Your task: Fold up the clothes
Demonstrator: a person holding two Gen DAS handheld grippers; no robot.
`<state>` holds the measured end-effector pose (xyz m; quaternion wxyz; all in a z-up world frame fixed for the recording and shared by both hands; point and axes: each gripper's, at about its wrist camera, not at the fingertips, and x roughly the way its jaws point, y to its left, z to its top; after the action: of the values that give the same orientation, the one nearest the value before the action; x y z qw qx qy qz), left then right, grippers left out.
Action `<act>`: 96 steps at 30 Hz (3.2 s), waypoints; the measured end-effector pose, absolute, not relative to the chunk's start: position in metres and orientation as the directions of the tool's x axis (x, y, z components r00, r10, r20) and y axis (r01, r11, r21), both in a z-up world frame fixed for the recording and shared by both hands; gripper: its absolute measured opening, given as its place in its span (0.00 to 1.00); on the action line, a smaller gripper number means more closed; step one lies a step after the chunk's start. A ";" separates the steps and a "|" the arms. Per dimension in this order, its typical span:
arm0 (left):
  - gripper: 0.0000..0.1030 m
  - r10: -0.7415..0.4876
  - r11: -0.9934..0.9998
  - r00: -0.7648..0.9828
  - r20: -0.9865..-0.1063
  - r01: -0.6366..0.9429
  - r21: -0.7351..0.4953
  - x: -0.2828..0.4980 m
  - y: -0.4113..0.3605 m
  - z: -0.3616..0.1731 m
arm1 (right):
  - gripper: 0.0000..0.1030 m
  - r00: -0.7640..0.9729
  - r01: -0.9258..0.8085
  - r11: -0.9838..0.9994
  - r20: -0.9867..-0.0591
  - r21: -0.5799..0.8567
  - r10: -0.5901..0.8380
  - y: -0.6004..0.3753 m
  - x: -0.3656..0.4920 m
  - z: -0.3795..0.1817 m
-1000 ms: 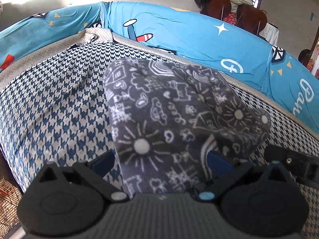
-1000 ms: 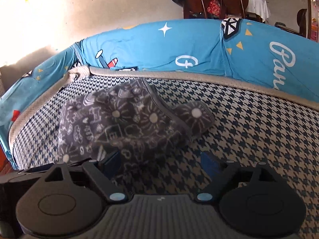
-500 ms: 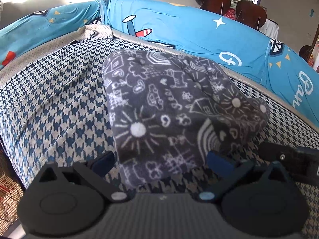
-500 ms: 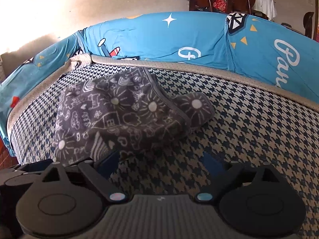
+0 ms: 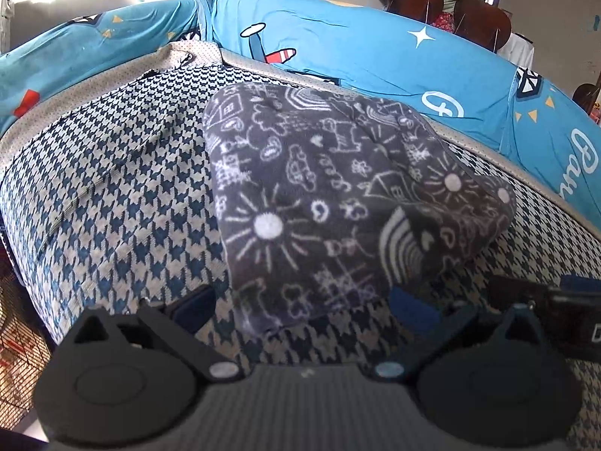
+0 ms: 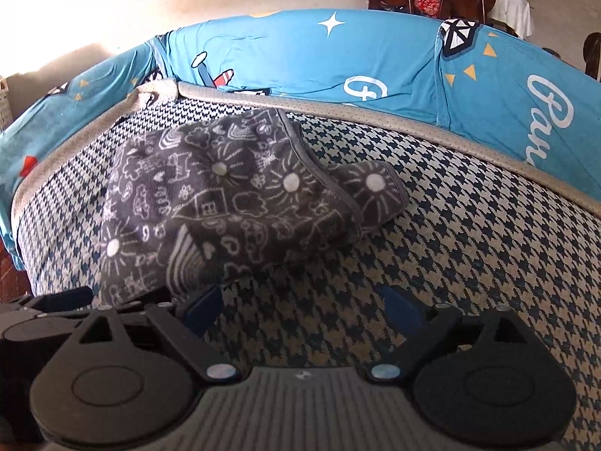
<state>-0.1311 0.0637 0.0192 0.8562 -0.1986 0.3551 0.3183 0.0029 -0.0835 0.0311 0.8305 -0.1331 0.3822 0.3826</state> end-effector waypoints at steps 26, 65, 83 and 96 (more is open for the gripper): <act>1.00 0.407 0.718 0.518 -0.752 -0.690 -0.086 -0.134 0.039 0.015 | 0.92 0.416 -0.746 0.666 -0.767 0.019 0.488 -0.098 0.008 0.025; 1.00 0.404 0.705 0.494 -0.770 -0.705 -0.083 -0.134 0.039 0.011 | 0.92 0.406 -0.749 0.662 -0.781 0.013 0.474 -0.095 0.008 0.019; 1.00 0.390 0.699 0.472 -0.791 -0.710 -0.079 -0.132 0.040 -0.001 | 0.92 0.391 -0.758 0.652 -0.803 -0.004 0.450 -0.090 0.007 0.012; 1.00 0.400 0.696 0.468 -0.788 -0.715 -0.071 -0.132 0.041 -0.002 | 0.92 0.385 -0.759 0.651 -0.805 0.002 0.452 -0.090 0.007 0.010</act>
<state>-0.1318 0.0410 -0.0018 0.8329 -0.2004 0.3925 0.3346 0.0070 -0.0895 0.0102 0.8107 -0.1878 0.4099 0.3735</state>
